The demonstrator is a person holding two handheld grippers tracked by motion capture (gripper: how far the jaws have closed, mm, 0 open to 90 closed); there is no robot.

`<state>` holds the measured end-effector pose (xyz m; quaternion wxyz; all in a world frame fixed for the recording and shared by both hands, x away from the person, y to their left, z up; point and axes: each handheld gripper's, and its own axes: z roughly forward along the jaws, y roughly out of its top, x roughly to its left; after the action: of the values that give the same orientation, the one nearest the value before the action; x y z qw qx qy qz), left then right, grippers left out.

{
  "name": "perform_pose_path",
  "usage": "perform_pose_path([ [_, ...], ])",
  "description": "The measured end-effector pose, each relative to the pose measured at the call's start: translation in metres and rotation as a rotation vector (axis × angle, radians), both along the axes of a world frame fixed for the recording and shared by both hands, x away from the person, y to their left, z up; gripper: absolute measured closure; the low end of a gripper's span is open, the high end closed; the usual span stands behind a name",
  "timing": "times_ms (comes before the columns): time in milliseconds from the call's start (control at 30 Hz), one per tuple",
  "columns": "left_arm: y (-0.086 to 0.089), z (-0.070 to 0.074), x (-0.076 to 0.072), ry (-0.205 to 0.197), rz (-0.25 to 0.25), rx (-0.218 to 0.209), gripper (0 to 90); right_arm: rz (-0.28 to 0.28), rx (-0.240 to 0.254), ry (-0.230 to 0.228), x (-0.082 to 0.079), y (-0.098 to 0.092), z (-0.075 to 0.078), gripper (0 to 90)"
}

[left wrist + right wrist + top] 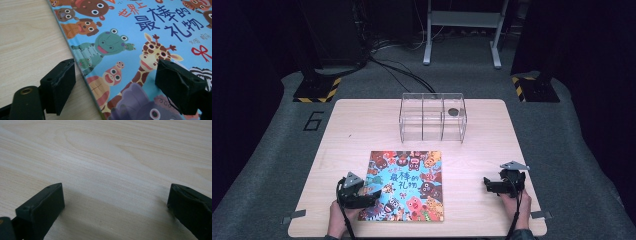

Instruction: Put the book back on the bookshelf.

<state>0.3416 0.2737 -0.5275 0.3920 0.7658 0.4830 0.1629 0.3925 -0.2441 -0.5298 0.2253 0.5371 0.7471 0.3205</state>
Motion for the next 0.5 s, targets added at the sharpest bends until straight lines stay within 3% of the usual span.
perform_pose_path([
  [267, -0.004, 0.000, -0.003, 0.001, 0.024, -0.003, 19.6, 0.009, -0.006, -0.004, 0.000, -0.001, 0.000, 1.1],
  [300, -0.007, -0.001, -0.003, -0.012, 0.036, -0.007, 19.6, 0.007, 0.002, -0.005, 0.000, 0.000, 0.000, 1.2],
  [500, -0.019, 0.000, -0.002, -0.002, 0.020, -0.005, 19.7, 0.009, 0.000, -0.003, -0.001, 0.000, 0.000, 1.3],
])
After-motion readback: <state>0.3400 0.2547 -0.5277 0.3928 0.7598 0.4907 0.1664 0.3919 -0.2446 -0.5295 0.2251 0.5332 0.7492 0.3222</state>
